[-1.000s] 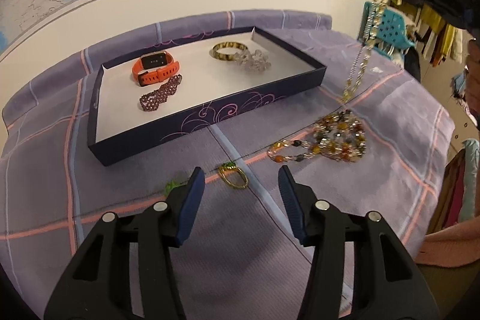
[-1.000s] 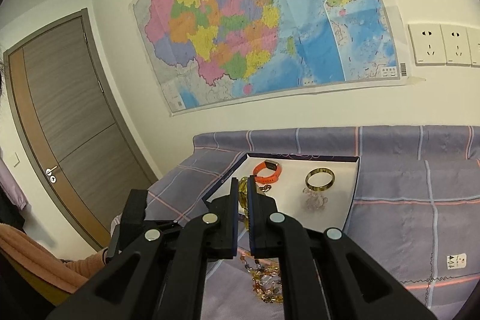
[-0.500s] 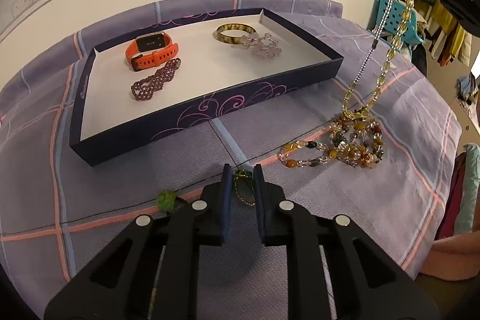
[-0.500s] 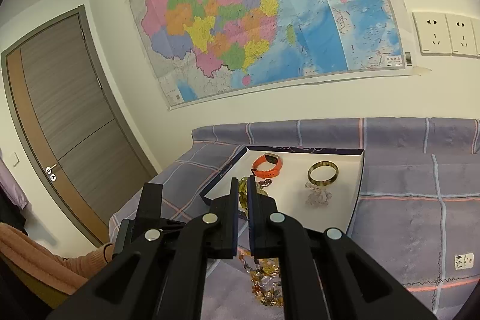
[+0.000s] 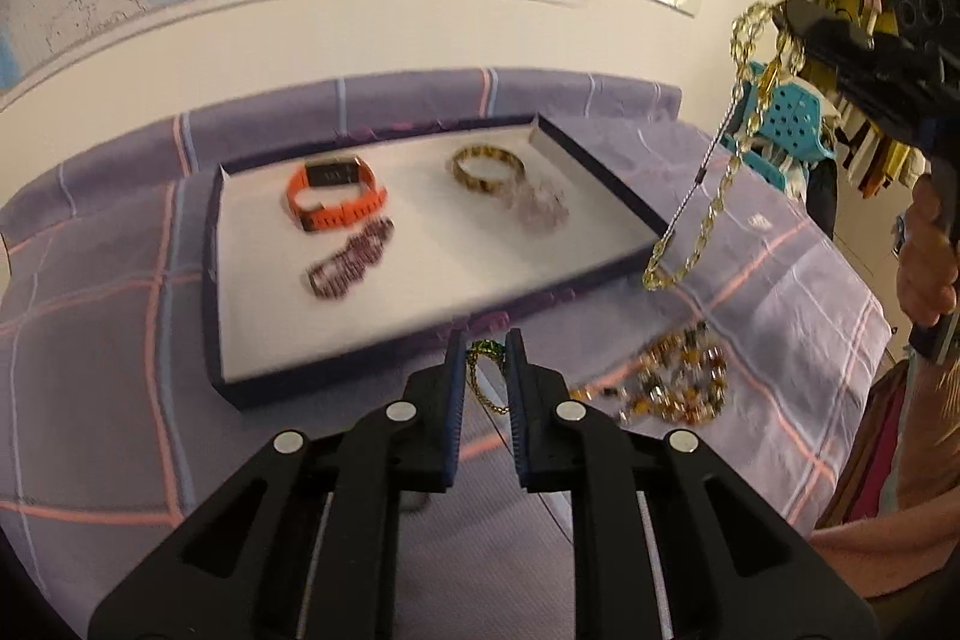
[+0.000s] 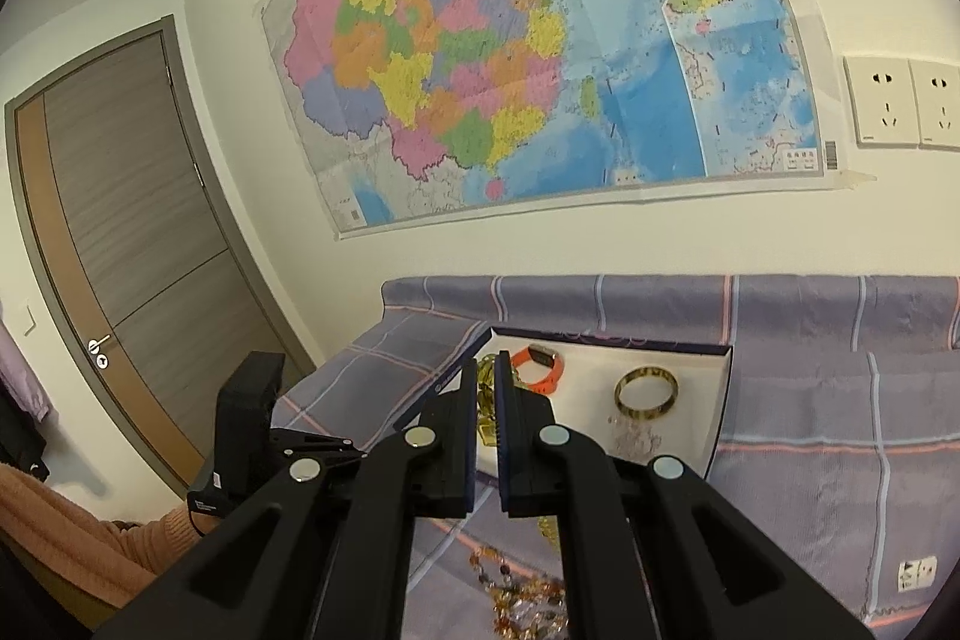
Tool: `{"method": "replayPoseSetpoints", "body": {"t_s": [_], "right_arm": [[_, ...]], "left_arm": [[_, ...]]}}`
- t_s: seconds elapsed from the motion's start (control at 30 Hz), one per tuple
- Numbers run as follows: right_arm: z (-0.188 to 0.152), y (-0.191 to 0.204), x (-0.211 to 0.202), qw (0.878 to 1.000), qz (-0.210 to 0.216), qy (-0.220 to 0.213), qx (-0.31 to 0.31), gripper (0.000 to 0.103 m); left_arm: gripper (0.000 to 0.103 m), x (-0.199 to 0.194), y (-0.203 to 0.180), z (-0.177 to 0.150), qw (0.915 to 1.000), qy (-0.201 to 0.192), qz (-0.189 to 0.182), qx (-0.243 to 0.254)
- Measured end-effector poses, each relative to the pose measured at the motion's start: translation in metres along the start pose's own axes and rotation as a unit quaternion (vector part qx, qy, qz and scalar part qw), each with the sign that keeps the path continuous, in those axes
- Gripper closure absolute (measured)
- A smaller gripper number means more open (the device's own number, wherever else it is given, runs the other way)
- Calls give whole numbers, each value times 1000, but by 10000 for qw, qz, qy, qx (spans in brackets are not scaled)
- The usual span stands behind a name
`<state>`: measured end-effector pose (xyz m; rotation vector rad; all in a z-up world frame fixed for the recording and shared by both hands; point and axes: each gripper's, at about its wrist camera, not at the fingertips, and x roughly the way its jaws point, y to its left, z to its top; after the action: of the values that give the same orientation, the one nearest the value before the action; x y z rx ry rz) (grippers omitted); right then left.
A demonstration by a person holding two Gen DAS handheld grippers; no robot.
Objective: Organize jewelry
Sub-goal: 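Lift the gold necklace higher with the right gripper while the left grasps a small gold ring, then release the gold ring into the box with the left gripper while the right releases the necklace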
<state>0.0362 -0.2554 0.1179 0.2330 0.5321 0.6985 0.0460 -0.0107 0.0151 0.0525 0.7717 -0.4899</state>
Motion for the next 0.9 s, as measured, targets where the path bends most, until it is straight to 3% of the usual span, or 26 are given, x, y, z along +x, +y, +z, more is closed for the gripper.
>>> {"method": "replayPoseSetpoints", "body": {"t_s": [0.5, 0.9], "right_arm": [[20, -29, 37, 9998, -165, 96, 91, 99], [9, -50, 66, 9984, -130, 484, 271, 99]], "left_arm": [[89, 18, 33, 35, 9996, -40, 195, -214], [89, 47, 47, 31, 9985, 316, 308, -335]]}}
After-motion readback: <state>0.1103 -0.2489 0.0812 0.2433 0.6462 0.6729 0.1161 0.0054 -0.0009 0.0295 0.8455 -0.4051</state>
